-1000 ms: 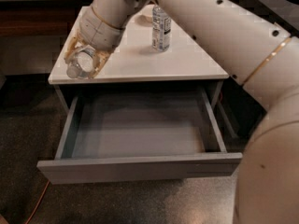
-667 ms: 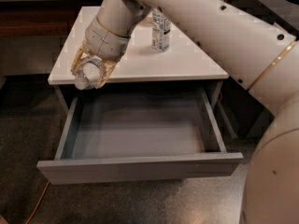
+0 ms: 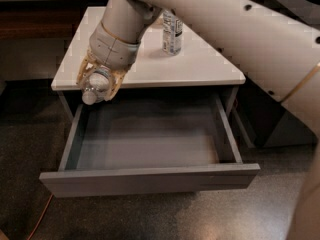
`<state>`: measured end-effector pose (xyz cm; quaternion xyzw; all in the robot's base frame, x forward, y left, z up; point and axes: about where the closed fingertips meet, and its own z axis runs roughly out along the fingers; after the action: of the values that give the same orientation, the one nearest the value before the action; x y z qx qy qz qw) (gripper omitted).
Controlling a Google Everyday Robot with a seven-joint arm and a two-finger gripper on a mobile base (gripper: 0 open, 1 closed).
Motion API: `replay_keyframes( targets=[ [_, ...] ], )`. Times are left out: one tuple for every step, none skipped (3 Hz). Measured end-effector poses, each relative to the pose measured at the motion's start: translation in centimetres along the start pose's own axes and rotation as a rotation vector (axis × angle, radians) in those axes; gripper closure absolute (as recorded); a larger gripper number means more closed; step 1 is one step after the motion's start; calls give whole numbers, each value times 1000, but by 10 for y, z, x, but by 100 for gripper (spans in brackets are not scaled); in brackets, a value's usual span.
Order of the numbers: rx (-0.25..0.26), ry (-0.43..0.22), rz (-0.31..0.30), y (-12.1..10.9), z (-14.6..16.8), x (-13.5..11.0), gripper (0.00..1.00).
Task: Place water bottle into top drawer
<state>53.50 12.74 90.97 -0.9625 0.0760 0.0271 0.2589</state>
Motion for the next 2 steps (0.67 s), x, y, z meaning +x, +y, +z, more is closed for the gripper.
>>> replay_keyframes(
  targets=[
    [-40, 12, -43, 13, -5, -21, 100],
    [-75, -8, -53, 31, 0, -35, 100]
  ],
)
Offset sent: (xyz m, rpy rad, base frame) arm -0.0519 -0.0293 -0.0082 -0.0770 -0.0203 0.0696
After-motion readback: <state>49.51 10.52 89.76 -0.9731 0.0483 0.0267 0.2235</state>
